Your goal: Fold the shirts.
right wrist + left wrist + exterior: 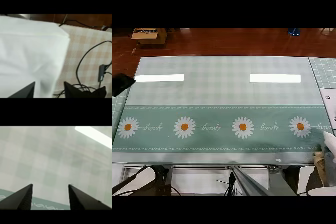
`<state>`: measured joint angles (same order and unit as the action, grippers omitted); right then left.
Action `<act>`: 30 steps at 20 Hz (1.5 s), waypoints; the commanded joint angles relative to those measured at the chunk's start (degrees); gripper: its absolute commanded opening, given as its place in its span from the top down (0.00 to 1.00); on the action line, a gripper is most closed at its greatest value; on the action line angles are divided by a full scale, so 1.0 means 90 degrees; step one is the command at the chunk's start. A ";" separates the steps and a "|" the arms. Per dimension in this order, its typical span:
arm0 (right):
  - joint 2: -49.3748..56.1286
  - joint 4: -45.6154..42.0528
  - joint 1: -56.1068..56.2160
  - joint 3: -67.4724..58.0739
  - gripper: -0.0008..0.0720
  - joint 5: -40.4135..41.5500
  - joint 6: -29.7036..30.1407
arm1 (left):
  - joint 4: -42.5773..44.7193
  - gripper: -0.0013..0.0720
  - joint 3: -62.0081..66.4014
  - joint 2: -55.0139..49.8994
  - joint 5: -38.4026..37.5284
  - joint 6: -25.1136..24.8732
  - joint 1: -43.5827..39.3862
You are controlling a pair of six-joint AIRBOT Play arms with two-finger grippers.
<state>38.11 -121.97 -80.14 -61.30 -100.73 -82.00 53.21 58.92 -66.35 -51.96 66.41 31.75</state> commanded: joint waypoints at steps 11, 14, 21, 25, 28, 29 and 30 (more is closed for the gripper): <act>0.1428 0.3361 0.3109 -0.1532 0.33 0.1637 0.0692 | 0.0019 0.00 0.0233 -0.0085 -0.0017 -0.0845 -0.1275; 0.1974 0.3434 0.5447 -0.1535 0.33 0.1877 0.0588 | 0.1421 0.00 0.0272 -0.0097 -0.0267 0.0350 -0.2708; 0.2907 0.3563 0.9360 -0.1532 0.33 0.2650 0.0187 | 0.3993 0.00 0.0478 -0.0092 -0.3169 0.2443 -0.5238; 0.2982 0.3548 1.0035 -0.1532 0.33 0.2322 -0.0107 | 0.3990 0.00 0.0483 -0.0029 -0.3053 0.2829 -0.5474; 0.2982 0.3604 0.9862 -0.1532 0.24 0.2186 -0.0816 | 0.3985 0.00 0.0491 0.0117 -0.2424 0.3116 -0.5474; 0.2982 0.3679 0.9772 -0.1532 0.24 0.2176 -0.0942 | 0.3978 0.00 0.0491 0.0138 -0.2280 0.3113 -0.5474; 0.2982 0.3740 0.9704 -0.1532 0.24 0.2176 -0.0969 | 0.3978 0.00 0.0488 0.0131 -0.2229 0.3109 -0.5474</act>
<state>64.75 -89.76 7.51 -75.02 -80.38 -86.76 88.49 63.26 -65.69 -74.98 92.53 -16.99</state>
